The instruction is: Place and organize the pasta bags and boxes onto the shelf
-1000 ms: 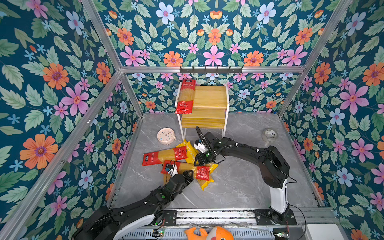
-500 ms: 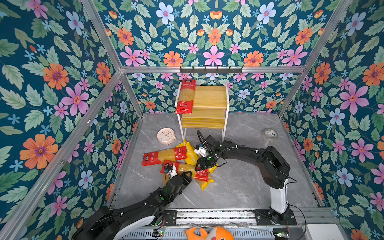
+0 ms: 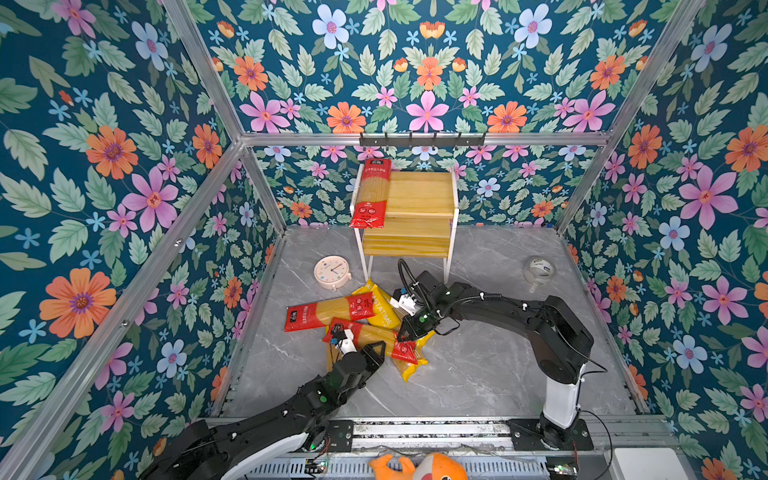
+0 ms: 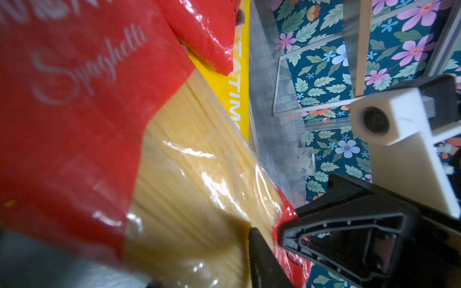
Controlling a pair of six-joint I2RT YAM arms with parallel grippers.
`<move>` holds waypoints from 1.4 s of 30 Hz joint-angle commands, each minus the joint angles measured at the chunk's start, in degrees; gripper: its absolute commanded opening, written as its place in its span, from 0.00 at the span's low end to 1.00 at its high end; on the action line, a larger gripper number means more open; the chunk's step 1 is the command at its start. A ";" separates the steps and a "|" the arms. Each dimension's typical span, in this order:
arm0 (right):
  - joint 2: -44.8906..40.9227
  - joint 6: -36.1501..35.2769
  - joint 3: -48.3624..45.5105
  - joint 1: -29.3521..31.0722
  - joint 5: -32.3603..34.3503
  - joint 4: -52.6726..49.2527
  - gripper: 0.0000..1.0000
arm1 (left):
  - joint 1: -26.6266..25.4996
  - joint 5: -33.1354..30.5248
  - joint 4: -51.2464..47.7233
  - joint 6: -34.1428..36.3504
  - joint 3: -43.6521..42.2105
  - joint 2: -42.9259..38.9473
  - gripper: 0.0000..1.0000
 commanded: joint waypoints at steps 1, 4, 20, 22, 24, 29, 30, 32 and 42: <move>-2.60 -1.88 -1.00 0.25 -2.30 -0.89 0.00 | -0.49 -0.52 4.15 2.29 1.10 -0.52 0.40; -5.61 -2.23 -2.33 0.02 -1.04 -0.54 0.00 | -0.98 -0.79 4.05 3.56 2.25 -1.03 0.40; -15.71 13.51 -22.60 -3.75 5.87 20.17 0.02 | -1.56 -4.20 -3.91 10.25 5.32 -1.09 0.67; -15.44 13.99 -23.10 -3.75 5.87 19.92 0.10 | -1.49 -4.54 -6.05 10.22 5.40 -2.45 0.67; -15.14 12.45 -21.95 -4.27 6.11 16.68 0.22 | -1.47 -4.49 -8.77 9.95 5.66 -3.13 0.67; -13.42 3.52 -14.38 -5.21 7.39 6.20 0.55 | -1.56 -3.40 -10.42 8.22 5.30 -2.27 0.65; -10.51 1.85 -12.12 -5.23 7.98 3.82 0.58 | -1.56 -2.65 -9.39 8.13 5.10 -1.60 0.65; -7.56 0.03 -8.46 -5.27 7.36 1.41 0.60 | -1.71 -1.40 -6.91 7.67 4.40 -0.01 0.65; -1.13 -1.66 -4.11 -4.09 3.67 1.05 0.58 | -2.61 -1.86 -0.59 7.16 3.66 5.29 0.64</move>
